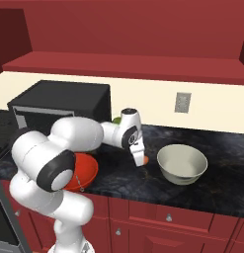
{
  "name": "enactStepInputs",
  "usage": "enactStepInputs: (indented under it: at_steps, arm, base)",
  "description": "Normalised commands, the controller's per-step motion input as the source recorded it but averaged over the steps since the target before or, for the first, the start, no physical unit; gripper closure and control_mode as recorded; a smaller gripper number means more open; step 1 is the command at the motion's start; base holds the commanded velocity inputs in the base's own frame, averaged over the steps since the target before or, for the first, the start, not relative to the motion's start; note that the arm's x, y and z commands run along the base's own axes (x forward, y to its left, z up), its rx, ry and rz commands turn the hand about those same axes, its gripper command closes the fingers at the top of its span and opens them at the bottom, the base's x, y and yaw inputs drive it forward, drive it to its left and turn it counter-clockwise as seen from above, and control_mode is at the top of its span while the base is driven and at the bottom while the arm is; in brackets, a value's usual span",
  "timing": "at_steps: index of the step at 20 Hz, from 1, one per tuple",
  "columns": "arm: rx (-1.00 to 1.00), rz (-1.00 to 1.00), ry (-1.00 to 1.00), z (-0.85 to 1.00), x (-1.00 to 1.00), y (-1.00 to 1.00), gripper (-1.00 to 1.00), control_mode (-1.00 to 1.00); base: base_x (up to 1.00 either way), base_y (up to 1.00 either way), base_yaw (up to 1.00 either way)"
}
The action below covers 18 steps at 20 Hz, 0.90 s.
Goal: Pick both bowls and place them on the counter. Then place the kebab skewer in one bowl and place the egg in the other bowl.
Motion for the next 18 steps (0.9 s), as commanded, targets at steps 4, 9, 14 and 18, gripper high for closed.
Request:
enactStepInputs:
  at_steps: [4, 9, 14, 18]
  arm:
    - [0.00, -0.02, 0.04, -0.12, 0.16, -0.19, -1.00, -1.00]
    - [0.00, -0.03, 0.07, -0.12, 0.25, -0.07, -1.00, -1.00]
    - [0.00, -0.02, 0.07, -0.20, 0.34, 0.00, -1.00, -1.00]
    - [0.00, -0.01, 0.06, -0.26, 0.22, -0.05, -1.00, -1.00]
  base:
    - [0.00, 0.00, 0.00]
    - [0.00, 0.00, 0.00]
    - [0.00, 0.00, 0.00]
    - [0.00, 0.00, 0.00]
